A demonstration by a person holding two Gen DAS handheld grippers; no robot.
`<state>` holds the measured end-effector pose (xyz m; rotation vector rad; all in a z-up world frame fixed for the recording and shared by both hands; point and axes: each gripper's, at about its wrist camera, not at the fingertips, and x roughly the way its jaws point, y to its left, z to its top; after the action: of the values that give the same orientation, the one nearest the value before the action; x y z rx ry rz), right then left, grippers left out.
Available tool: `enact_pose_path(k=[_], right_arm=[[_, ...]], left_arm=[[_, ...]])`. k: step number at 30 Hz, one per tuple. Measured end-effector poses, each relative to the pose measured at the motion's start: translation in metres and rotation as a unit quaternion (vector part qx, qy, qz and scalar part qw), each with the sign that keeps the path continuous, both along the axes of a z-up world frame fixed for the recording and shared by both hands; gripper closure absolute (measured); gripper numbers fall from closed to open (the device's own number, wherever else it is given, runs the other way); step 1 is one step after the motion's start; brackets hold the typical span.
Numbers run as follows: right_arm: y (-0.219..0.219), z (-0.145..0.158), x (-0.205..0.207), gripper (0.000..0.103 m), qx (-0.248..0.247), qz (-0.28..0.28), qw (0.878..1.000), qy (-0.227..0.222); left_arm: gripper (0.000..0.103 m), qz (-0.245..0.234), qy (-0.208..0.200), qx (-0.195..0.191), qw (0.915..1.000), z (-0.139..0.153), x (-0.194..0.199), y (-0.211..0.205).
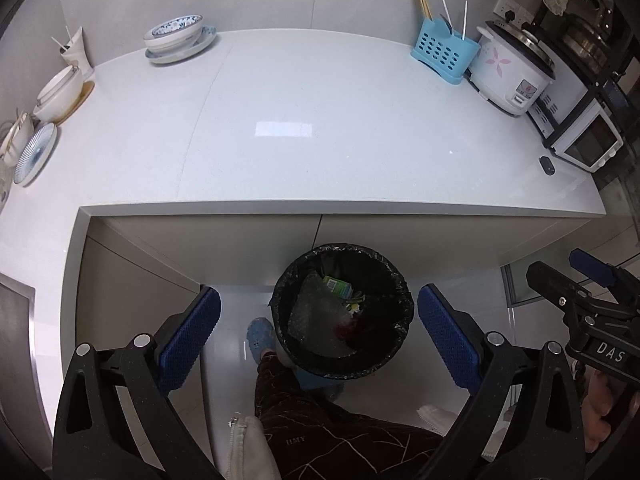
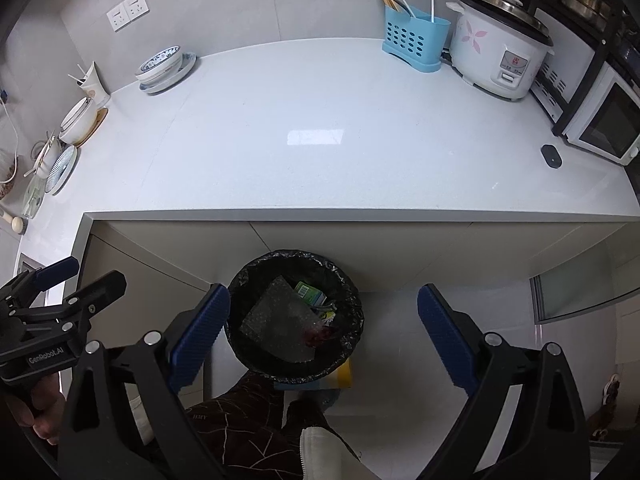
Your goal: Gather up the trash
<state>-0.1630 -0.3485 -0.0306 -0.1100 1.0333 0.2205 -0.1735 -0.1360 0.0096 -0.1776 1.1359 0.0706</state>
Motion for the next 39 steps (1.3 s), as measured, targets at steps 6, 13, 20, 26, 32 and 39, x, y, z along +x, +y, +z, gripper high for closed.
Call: enact_pose_path(k=[6,13,20,26,32,39], right_arm=[[0.0,-0.001,0.0,0.012,0.0,-0.001,1.0,0.003],[0.002,-0.004,0.0,0.012,0.001,-0.002,1.0,0.007],[0.002,-0.007,0.002,0.012,0.002,-0.005,1.0,0.01],[0.001,-0.01,0.002,0.012,0.002,-0.008,1.0,0.014],[-0.001,-0.012,0.003,0.012,0.003,-0.009,1.0,0.015],[-0.004,-0.014,0.004,0.012,0.001,-0.014,1.0,0.019]], left_arm=[[0.006,-0.004,0.004,0.001,1.0,-0.003,0.0,0.001],[0.006,-0.005,0.009,0.003,0.9999,-0.006,0.001,0.001],[0.006,-0.007,0.009,0.006,0.9999,-0.006,0.001,0.0],[0.006,-0.007,0.012,0.007,0.9999,-0.008,0.001,0.0],[0.006,-0.01,0.016,0.009,0.9998,-0.009,0.001,-0.001],[0.006,-0.015,0.016,0.008,0.9997,-0.009,0.001,-0.004]])
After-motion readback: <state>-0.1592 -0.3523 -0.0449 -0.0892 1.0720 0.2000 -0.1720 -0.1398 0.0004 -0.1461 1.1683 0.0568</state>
